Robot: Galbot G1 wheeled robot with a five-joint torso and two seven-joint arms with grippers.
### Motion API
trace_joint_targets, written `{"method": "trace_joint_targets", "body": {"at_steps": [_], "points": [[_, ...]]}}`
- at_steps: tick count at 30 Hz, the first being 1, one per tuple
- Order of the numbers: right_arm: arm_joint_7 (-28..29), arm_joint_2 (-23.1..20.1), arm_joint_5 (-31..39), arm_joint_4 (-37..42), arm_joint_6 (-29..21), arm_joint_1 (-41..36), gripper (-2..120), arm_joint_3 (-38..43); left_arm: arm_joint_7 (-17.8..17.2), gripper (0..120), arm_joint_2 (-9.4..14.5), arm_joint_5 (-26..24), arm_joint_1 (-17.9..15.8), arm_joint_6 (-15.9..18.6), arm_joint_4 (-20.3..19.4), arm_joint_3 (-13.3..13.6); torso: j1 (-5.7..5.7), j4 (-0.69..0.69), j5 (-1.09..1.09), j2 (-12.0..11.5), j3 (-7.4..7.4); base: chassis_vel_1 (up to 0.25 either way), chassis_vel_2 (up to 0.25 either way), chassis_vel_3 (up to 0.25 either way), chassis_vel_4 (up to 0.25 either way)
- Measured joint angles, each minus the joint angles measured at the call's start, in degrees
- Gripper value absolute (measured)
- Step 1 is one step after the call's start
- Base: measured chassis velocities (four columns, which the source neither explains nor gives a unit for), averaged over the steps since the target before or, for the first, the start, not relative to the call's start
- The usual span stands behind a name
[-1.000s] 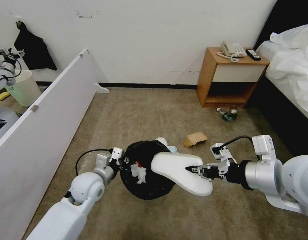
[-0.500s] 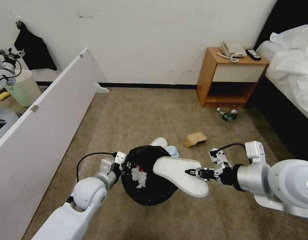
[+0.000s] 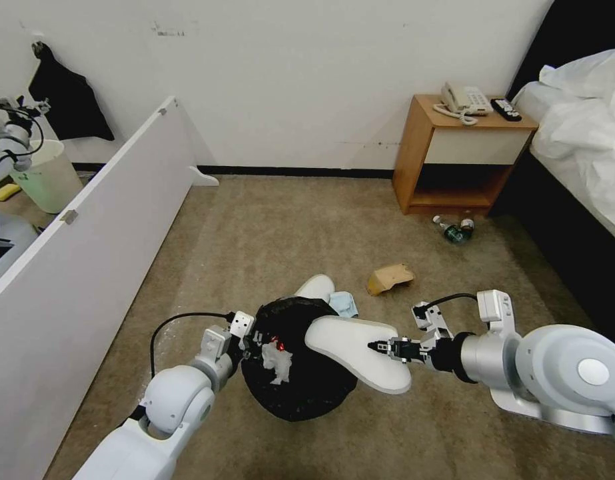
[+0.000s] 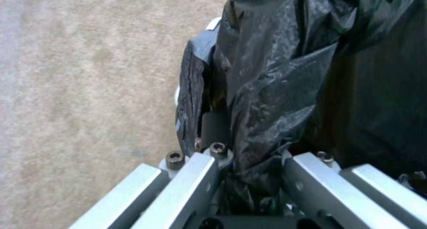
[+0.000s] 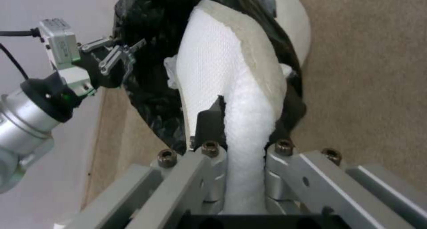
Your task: Pick up the trash bin, then pick up the garbage from the floor and place it into the trash bin.
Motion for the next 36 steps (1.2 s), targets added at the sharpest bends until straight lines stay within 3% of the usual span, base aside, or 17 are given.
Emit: {"method": "trace_joint_targets", "body": {"at_steps": [17,36], "points": [[-0.2,2.7,-1.1,0.0,0.2,1.1,6,-2.8,-3.8,0,-1.8,-3.2,1.0,0.9,-0.4,0.5,0.0,0.0,0.0,0.0,0.0,0.0,0.0,0.0,0.0],[-0.8,4.0,-2.4,0.5,1.1,0.2,6,-4.2,-4.0,0,-1.0,2.5,1.1,-2.4,-0.1,-1.9,0.0,0.0,-0.01,0.0,0.0,0.0,0.0,0.0,0.0]]}}
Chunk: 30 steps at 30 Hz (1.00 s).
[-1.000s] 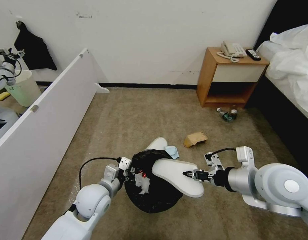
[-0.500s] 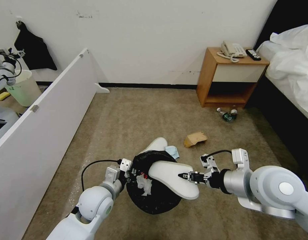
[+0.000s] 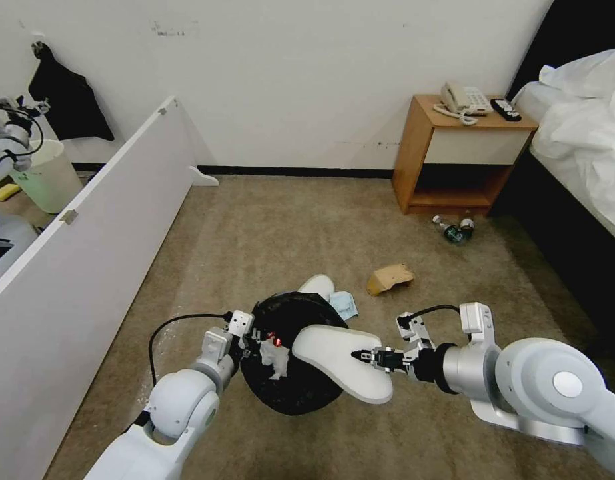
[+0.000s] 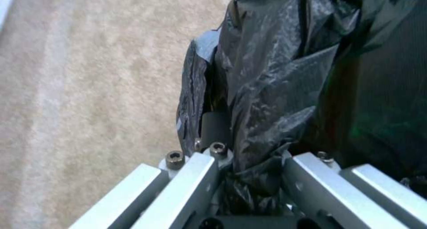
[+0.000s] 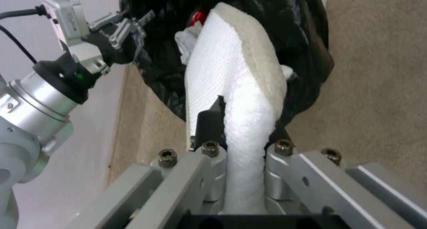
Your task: Pick up the trash bin, then pick up the garbage from the floor and place it into the trash bin.
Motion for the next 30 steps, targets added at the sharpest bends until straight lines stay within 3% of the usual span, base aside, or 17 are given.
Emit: {"method": "trace_joint_targets", "body": {"at_steps": [12,30], "points": [[0.0,1.5,-1.6,-2.0,0.1,1.1,5,-1.6,0.4,0,0.7,1.1,0.9,-1.3,-1.1,-1.2,0.0,0.0,0.01,0.0,0.0,0.0,0.0,0.0,0.0],[-0.1,5.3,-4.1,-4.9,0.2,4.5,5,-6.3,0.9,0,1.2,-3.9,3.2,0.1,-4.5,-2.1,0.0,0.0,0.01,0.0,0.0,0.0,0.0,0.0,0.0]]}}
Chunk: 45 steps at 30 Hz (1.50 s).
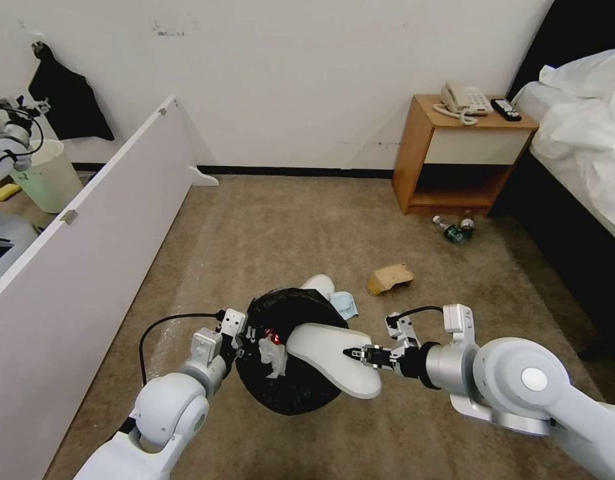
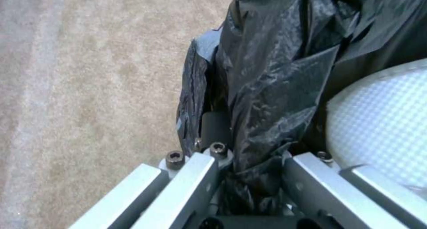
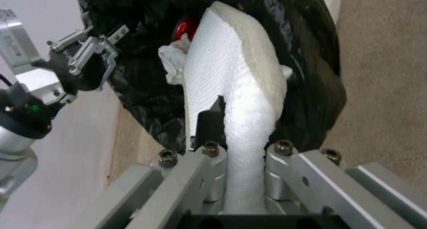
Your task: Pick up the trash bin, then pick up the garbage from the floor and place it into the trash bin.
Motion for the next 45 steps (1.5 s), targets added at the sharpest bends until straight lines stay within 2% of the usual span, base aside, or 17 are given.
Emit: {"method": "trace_joint_targets", "body": {"at_steps": [15,31,45], "points": [[1.2,2.2,-1.1,-1.8,-0.1,2.1,5,-3.2,0.4,0,0.3,-1.3,2.7,0.2,-2.5,-2.0,0.0,0.0,0.0,0.0,0.0,0.0,0.0,0.0,0.0],[2.5,3.5,-1.8,-2.3,-0.1,3.1,8,-5.2,1.3,0,0.4,-1.2,4.4,0.1,-4.8,-2.6,0.0,0.0,0.0,0.0,0.0,0.0,0.0,0.0,0.0],[3.2,6.7,-2.4,-3.5,0.0,5.9,8,-9.4,2.5,0,0.3,-0.5,7.2,-0.4,-6.8,-3.6,0.0,0.0,-0.01,0.0,0.0,0.0,0.0,0.0,0.0]]}}
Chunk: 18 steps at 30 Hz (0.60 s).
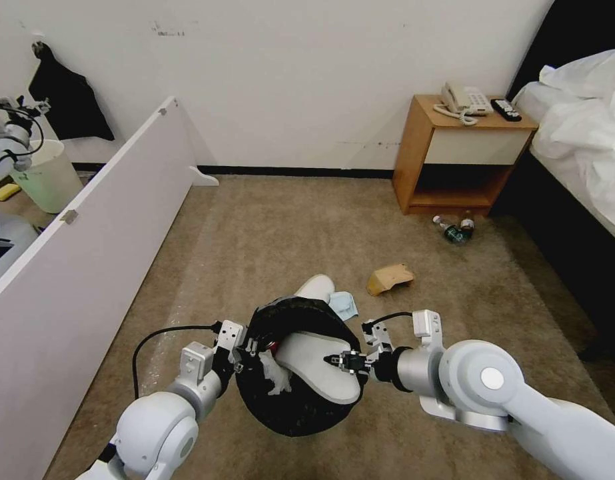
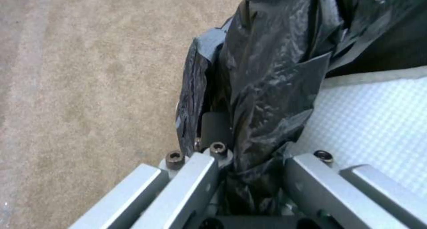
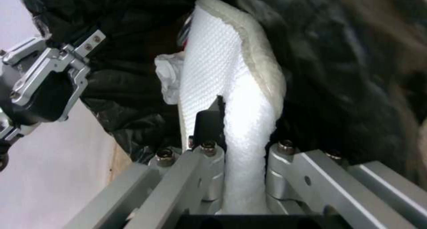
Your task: Pick up the trash bin, then pick up the garbage from the floor and place it into the trash bin.
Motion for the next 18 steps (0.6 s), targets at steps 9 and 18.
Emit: {"method": "trace_joint_targets", "body": {"at_steps": [9,18], "points": [[0.4,2.2,-0.1,-1.4,0.1,2.3,8,-2.4,0.8,0,-0.3,0.4,0.6,-0.2,-0.9,0.0,0.0,-0.01,0.0,0.0,0.0,0.0,0.0,0.0,0.0],[1.0,3.9,-0.1,-2.4,0.1,3.9,8,-4.2,1.0,0,-0.4,0.4,0.7,-0.2,-1.2,-0.4,0.0,0.0,0.0,0.0,0.0,0.0,0.0,0.0,0.0]]}}
